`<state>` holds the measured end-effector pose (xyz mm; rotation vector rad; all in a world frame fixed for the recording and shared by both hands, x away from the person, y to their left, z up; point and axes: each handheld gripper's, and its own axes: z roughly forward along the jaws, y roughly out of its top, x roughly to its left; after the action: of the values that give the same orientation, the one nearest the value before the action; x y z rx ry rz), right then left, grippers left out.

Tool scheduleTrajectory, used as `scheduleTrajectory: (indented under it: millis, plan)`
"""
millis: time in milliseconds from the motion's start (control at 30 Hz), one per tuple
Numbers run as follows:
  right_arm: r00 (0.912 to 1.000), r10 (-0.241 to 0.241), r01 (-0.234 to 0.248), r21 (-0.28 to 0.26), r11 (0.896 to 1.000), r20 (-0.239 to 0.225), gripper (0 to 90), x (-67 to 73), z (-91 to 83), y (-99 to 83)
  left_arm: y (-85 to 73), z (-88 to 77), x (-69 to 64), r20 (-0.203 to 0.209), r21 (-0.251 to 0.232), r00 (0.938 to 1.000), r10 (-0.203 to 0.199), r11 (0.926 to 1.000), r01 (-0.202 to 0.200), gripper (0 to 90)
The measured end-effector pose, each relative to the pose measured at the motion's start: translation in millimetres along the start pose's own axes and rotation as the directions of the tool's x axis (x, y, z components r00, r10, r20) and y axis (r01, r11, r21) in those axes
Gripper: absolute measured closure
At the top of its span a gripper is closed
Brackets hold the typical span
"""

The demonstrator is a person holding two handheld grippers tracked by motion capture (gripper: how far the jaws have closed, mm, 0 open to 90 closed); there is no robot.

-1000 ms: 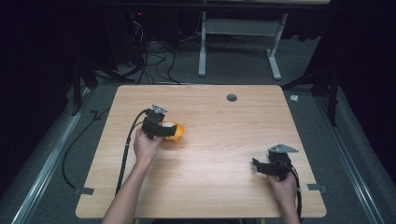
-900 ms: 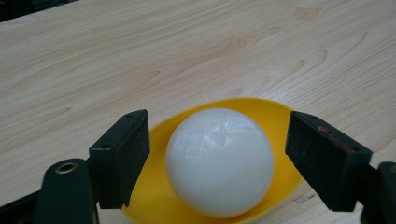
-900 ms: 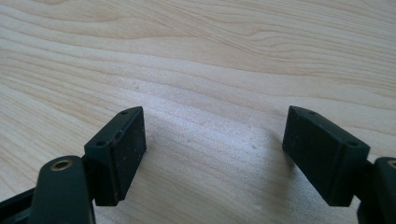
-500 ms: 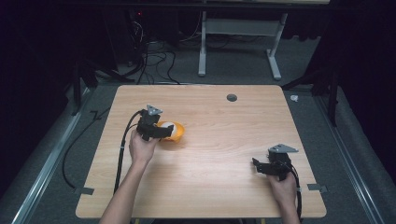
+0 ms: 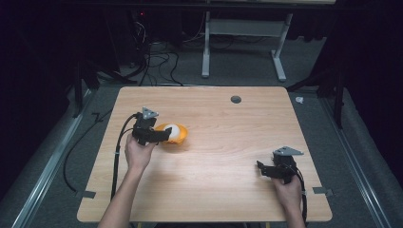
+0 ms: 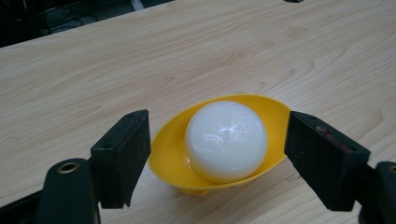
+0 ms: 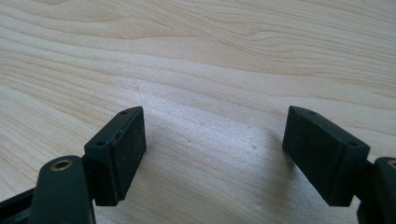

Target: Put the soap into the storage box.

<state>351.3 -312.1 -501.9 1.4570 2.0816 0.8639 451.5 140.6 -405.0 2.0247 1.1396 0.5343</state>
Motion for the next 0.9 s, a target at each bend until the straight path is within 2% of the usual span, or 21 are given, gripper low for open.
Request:
scheduleTrajectory:
  millis: [600, 900]
  plan:
    - [1.0000, 0.000, 0.000, 0.001, 1.000, 0.000, 22.3, 0.3, 0.0, 0.0, -16.4, -21.7, 4.4, -0.002, -0.028, 0.9995, -0.031, 0.9991, 0.031, 23.5]
    - [1.0000, -0.001, 0.001, 0.001, 1.000, 0.000, 22.3, 0.5, 0.0, 0.0, -24.8, -31.4, 2.8, 0.025, -0.041, 0.9983, -0.052, 0.9978, 0.053, 23.2]
